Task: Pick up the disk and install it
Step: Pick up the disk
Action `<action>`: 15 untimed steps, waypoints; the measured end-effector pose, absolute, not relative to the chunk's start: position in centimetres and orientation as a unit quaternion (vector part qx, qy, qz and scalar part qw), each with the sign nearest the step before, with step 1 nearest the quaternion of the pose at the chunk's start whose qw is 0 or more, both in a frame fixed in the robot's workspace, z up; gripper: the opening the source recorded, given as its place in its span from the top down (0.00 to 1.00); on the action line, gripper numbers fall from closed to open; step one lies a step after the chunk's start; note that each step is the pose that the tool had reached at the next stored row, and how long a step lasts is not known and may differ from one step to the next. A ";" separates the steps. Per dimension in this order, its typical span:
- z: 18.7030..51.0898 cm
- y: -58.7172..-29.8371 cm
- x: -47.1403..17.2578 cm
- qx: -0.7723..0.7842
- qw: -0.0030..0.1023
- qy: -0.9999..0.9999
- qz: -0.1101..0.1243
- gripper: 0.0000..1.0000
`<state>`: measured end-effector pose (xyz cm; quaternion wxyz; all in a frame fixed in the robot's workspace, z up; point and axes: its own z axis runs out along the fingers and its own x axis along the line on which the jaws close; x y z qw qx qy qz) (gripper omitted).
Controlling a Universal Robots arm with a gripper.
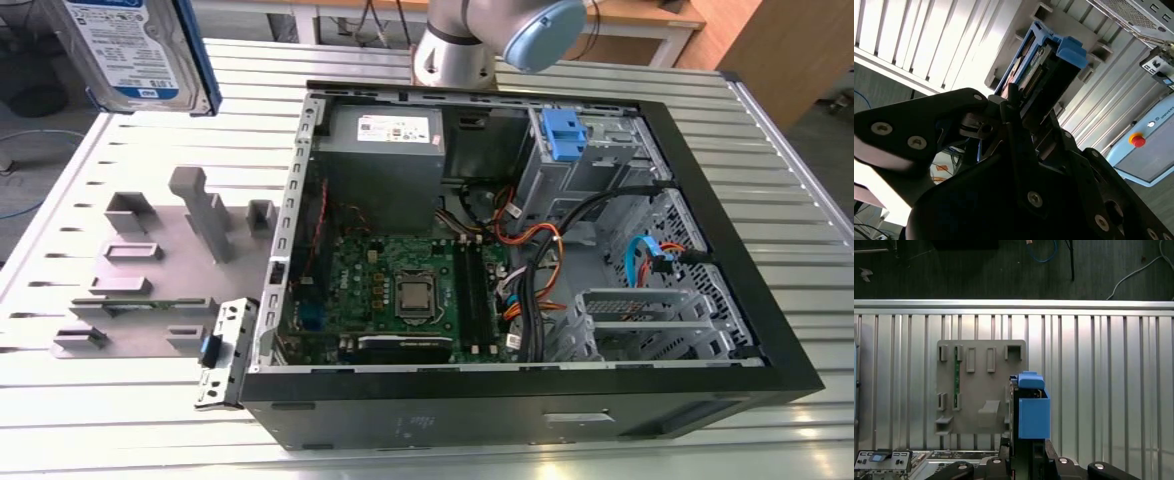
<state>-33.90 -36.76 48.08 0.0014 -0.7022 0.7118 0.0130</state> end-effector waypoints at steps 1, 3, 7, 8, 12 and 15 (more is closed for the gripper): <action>48.1 -36.8 -33.5 -0.702 0.001 0.712 0.013 0.65; 48.1 -36.8 -32.6 -0.702 0.002 0.712 0.013 0.65; 48.1 -36.8 -31.0 -0.702 0.001 0.712 0.013 0.65; 48.1 -36.8 -30.6 -0.702 0.002 0.712 0.013 0.65; 48.1 -36.8 -28.8 -0.702 0.001 0.712 0.013 0.65; 48.1 -36.8 -27.5 -0.702 0.001 0.712 0.013 0.65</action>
